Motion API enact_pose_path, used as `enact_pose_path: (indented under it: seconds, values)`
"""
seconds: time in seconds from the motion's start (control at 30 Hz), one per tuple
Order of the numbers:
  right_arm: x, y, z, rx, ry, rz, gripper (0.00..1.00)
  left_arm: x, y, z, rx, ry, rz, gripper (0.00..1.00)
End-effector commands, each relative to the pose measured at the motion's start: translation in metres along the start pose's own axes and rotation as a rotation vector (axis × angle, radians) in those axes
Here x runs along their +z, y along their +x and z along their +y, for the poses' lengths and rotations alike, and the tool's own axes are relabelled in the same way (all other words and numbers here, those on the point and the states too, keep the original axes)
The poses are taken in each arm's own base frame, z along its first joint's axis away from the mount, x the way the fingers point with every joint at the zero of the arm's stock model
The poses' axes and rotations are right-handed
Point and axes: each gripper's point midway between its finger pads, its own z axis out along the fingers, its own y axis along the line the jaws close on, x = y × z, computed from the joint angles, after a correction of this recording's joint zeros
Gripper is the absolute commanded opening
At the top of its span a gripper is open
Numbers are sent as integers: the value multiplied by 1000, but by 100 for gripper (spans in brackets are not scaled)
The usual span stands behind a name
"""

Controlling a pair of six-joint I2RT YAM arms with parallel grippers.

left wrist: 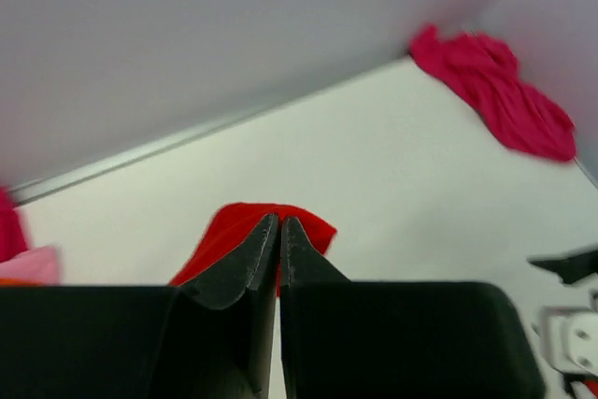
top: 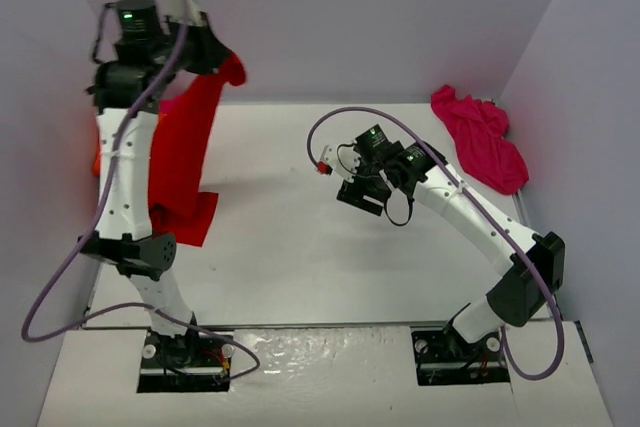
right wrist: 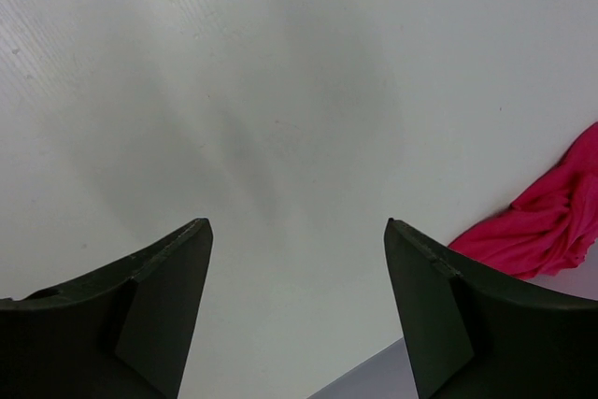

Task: Fold and stack the t-shirts
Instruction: Flatten out the tshirt

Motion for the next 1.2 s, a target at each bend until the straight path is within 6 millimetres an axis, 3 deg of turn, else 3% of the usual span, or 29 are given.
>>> enact_pose_path:
  seconds: [0.0,0.07,0.1,0.2,0.27,0.43,0.53,0.63,0.87,0.93,1.03,1.17]
  values:
    - [-2,0,-25,36,89,27,71,8,12,-118,257,181,16,0]
    - [-1,7,-31,48,106,48,71,31,39,-149,286,227,83,2]
    - [-3,10,-34,57,114,54,72,40,53,-169,303,270,112,12]
    - [-15,20,-40,69,142,50,74,61,70,-195,306,323,141,69]
    - [-26,23,-43,74,164,38,75,80,68,-200,296,334,126,90]
    - [-35,31,-48,74,184,34,77,92,61,-200,310,328,94,95]
    - [-28,30,-52,65,178,45,77,93,61,-183,328,264,102,95]
    - [-24,26,-63,66,191,45,77,95,63,-146,312,192,127,95]
    - [0,1,-73,76,162,-19,74,100,102,-45,265,18,267,92]
    - [8,-13,-67,58,139,-35,72,97,110,-4,222,-54,289,85]
    - [21,-18,-69,59,151,-1,69,90,125,27,191,-113,323,60]
    - [48,-25,-62,44,93,5,67,80,149,53,207,-162,404,53]
